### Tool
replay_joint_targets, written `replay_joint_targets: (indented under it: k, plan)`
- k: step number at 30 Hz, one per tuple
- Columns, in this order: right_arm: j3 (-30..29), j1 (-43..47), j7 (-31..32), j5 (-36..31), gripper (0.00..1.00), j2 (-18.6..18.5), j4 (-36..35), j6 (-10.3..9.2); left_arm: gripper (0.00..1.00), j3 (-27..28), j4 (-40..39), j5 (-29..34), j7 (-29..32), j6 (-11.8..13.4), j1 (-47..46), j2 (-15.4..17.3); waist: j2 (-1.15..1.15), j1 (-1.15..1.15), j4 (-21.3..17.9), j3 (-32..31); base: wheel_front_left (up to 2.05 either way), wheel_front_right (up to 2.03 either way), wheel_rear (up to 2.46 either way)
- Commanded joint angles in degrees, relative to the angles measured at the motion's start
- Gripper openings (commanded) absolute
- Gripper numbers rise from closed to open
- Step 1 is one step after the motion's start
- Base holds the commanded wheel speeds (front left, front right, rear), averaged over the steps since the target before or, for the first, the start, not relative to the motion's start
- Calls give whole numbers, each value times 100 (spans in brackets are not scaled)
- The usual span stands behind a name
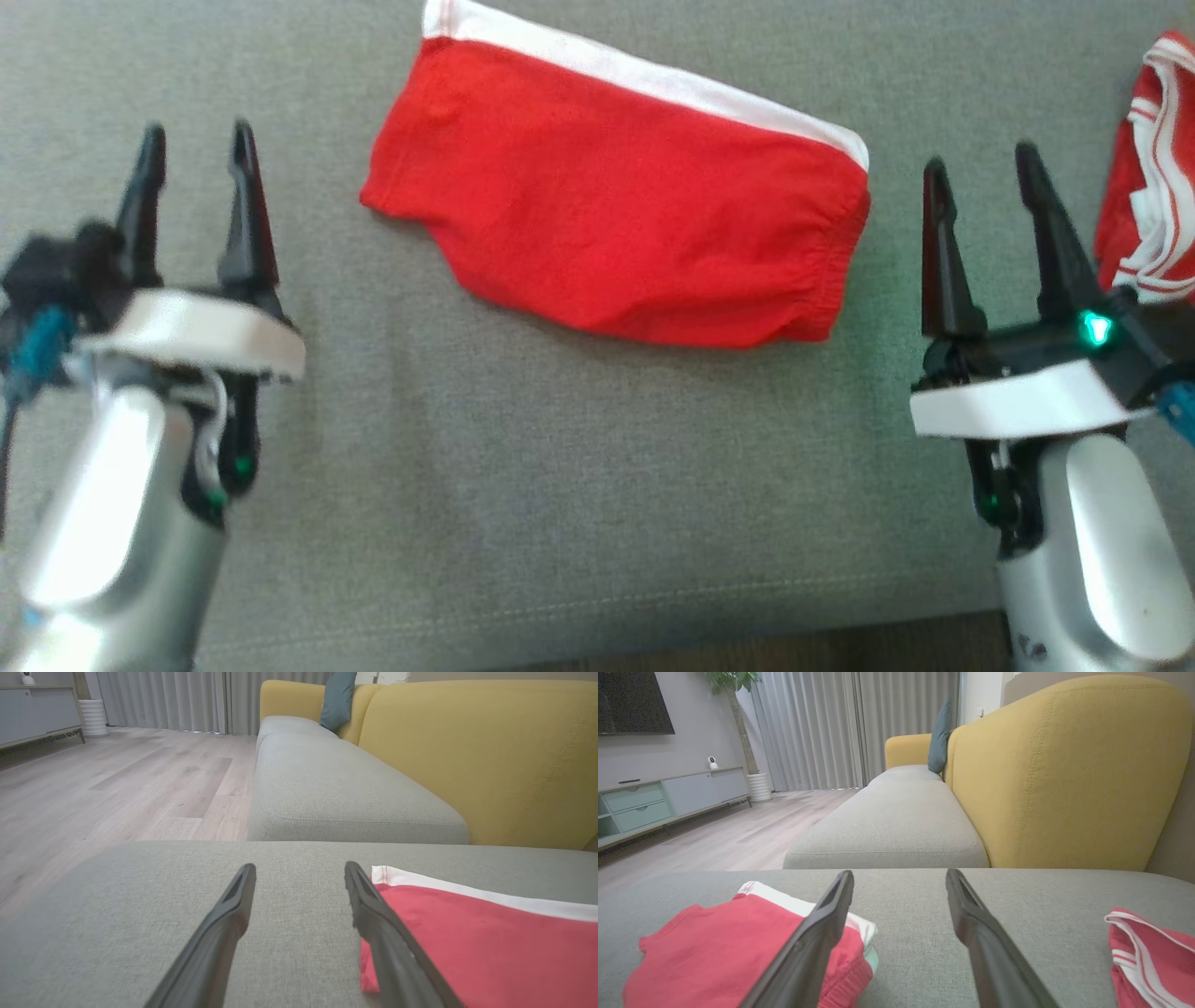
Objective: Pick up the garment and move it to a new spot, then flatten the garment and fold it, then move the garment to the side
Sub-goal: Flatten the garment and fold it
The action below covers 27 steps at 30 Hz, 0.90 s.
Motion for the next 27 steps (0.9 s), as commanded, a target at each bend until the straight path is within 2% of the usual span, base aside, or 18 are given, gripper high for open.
replay_joint_targets:
  k: [1,10,27]
  plan:
    - [82,45,42,-51,100,-9,-221,-5,100,285,-256,54,-28,25,-61,125,0,0,55,-90,0,0,0]
    - [24,455,174,17,100,-9,-346,-5,100,755,-837,504,-29,-2,950,-78,0,0,88,-321,0,0,0]
    - [16,464,200,112,100,-9,-398,-5,100,1260,-951,956,-29,-373,1252,-467,0,0,112,-294,0,0,0]
